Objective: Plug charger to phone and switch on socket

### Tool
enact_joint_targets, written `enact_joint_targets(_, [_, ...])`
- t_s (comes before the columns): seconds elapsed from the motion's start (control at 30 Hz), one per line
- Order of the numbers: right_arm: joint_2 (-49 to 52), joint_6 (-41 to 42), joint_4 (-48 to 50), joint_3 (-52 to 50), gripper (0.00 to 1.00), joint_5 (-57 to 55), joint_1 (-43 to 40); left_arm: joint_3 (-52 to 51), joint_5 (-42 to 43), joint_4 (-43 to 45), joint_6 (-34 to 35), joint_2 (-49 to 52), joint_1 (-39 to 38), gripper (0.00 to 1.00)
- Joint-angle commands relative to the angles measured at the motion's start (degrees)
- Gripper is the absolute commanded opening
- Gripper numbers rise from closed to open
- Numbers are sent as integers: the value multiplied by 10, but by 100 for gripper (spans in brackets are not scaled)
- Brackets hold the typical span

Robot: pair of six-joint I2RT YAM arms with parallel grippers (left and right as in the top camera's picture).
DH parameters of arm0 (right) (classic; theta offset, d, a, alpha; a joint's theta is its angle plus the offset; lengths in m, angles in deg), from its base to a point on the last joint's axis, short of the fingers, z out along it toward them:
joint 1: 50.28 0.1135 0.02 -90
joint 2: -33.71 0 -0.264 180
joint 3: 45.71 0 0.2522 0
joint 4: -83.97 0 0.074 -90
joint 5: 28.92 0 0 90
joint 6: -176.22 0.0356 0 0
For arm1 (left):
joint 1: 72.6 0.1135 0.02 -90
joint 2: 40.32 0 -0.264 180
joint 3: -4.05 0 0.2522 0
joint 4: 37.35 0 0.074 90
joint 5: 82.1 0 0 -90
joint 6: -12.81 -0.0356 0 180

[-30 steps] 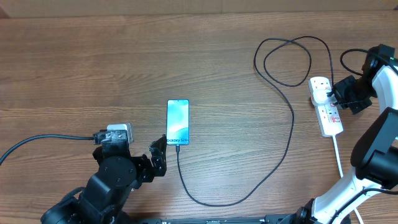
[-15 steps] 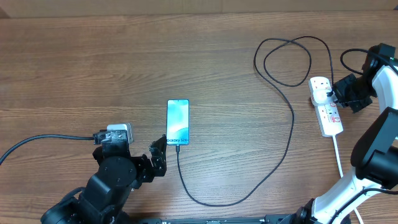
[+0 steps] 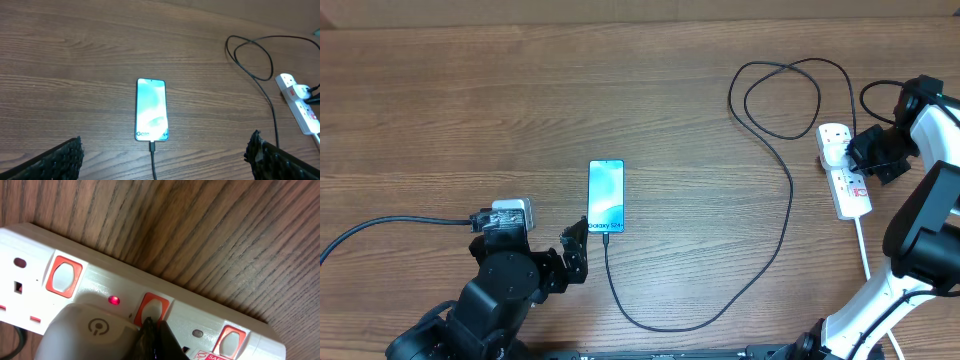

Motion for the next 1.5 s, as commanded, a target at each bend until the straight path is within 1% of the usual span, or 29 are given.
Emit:
enact_joint_targets(0.0, [9, -9, 7, 12, 4, 15, 18, -5, -11, 0, 8, -1, -5, 100])
enact_joint_targets(0.23, [9, -9, -31, 17, 4, 11, 16, -5, -11, 0, 8, -1, -5, 100])
enact_joint_targets(0.33, [8, -3, -68, 40, 4, -19, 10, -5, -11, 0, 8, -1, -5, 99])
enact_joint_targets(0.47, [-10, 35, -115, 76, 4, -81, 9, -5, -11, 0, 8, -1, -5, 99])
enact_joint_targets(0.6, [-62, 54, -133, 88, 4, -114, 9, -5, -11, 0, 8, -1, -5, 100])
enact_joint_targets(0.73, [-134, 54, -133, 88, 4, -113, 9, -5, -11, 0, 8, -1, -5, 99])
enact_joint_targets(0.93, [-261, 53, -125, 88, 4, -64, 10, -5, -11, 0, 8, -1, -5, 99])
enact_joint_targets(1.03, [-348, 45, -95, 88, 4, 3, 10, -5, -11, 0, 8, -1, -5, 100])
enact_joint_targets(1.13, [-423, 45, -39, 88, 4, 83, 10, -5, -11, 0, 8, -1, -3, 99])
enact_joint_targets(1.3, [-530, 76, 129, 88, 4, 225, 10, -5, -11, 0, 8, -1, 31, 100])
enact_joint_targets(1.37, [-561, 89, 198, 88, 4, 251, 10, -5, -11, 0, 8, -2, 59, 100])
enact_joint_targets(1.47, [-581, 88, 271, 88, 4, 282, 18, -5, -11, 0, 8, -3, 110, 100])
